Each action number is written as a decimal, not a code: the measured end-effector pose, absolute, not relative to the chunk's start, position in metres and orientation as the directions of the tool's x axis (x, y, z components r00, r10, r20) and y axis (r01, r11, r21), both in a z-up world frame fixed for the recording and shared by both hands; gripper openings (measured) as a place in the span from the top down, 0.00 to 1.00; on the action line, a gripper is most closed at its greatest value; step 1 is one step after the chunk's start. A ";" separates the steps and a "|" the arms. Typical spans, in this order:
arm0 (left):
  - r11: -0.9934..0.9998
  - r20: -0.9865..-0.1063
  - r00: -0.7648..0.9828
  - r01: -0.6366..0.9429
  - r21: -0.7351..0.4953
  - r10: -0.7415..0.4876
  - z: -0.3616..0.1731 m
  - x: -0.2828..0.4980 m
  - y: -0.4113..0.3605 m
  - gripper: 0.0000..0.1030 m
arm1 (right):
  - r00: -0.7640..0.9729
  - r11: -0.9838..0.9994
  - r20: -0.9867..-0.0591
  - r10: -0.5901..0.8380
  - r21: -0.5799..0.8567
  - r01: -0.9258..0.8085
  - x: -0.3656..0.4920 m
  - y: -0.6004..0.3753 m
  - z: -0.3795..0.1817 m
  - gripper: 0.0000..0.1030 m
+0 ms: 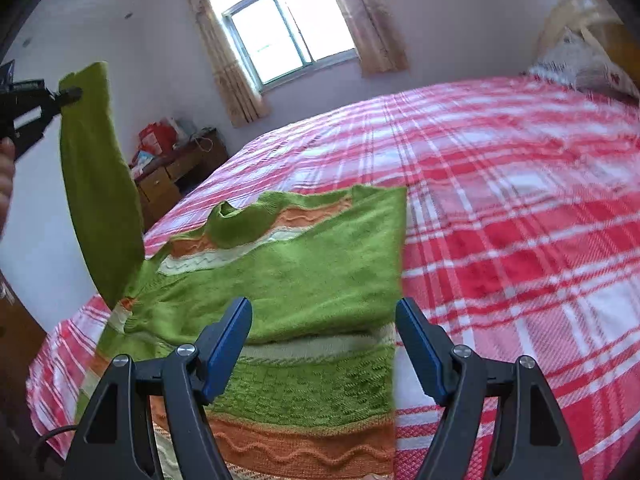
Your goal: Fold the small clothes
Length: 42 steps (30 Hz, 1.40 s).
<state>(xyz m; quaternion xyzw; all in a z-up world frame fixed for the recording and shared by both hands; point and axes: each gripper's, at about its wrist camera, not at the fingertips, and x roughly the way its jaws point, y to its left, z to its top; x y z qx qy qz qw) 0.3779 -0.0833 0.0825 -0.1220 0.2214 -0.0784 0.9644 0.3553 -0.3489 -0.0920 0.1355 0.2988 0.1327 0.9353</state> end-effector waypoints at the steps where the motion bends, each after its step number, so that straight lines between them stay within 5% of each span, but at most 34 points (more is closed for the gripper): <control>1: 0.962 -0.427 0.880 0.106 -0.252 -0.209 0.068 0.381 -0.099 0.96 | 0.789 0.926 -0.519 0.328 0.344 -0.158 0.355 -0.351 -0.093 0.27; 7: 0.983 -0.577 0.796 0.145 -0.110 -0.182 -0.016 0.395 -0.175 0.89 | 0.800 0.867 -0.466 0.378 0.482 -0.129 0.353 -0.378 -0.102 0.27; 10: 0.978 -0.639 0.742 0.192 -0.085 -0.201 -0.046 0.385 -0.187 0.73 | 0.807 0.840 -0.439 0.395 0.529 -0.124 0.352 -0.387 -0.104 0.27; 12: 0.976 -0.625 0.754 0.211 -0.063 -0.203 -0.046 0.370 -0.183 0.49 | 0.806 0.833 -0.433 0.404 0.537 -0.129 0.351 -0.388 -0.104 0.27; 15: 0.976 -0.576 0.797 0.217 -0.007 -0.181 -0.045 0.337 -0.155 0.26 | 0.801 0.832 -0.434 0.413 0.538 -0.138 0.352 -0.386 -0.104 0.27; 20: 0.978 -0.599 0.798 0.073 0.195 0.060 -0.071 0.323 -0.088 0.24 | 0.794 0.826 -0.434 0.425 0.546 -0.143 0.354 -0.388 -0.106 0.27; 23: 0.977 -0.667 0.729 -0.015 0.212 0.155 -0.092 0.327 -0.044 0.23 | 0.791 0.832 -0.441 0.425 0.535 -0.149 0.356 -0.386 -0.107 0.27; 31: 0.996 -0.758 0.648 -0.072 0.045 0.081 -0.116 0.344 0.005 0.18 | 0.759 0.900 -0.526 0.384 0.396 -0.181 0.367 -0.351 -0.072 0.28; 34: 0.997 -0.763 0.643 -0.081 0.013 0.062 -0.124 0.346 0.007 0.10 | 0.706 0.920 -0.601 0.375 0.335 -0.203 0.392 -0.325 -0.059 0.41; 38: 0.988 -0.774 0.633 -0.119 -0.095 0.002 -0.130 0.342 0.022 0.04 | 0.593 0.934 -0.723 0.354 0.308 -0.182 0.436 -0.298 -0.078 0.45; 40: 0.989 -0.770 0.638 -0.113 -0.097 -0.002 -0.131 0.339 0.019 0.04 | 0.533 0.949 -0.785 0.315 0.265 -0.170 0.452 -0.284 -0.096 0.58; 42: 0.988 -0.768 0.641 -0.112 -0.104 -0.008 -0.132 0.337 0.019 0.04 | 0.548 0.968 -0.798 0.251 0.194 -0.160 0.452 -0.277 -0.101 0.86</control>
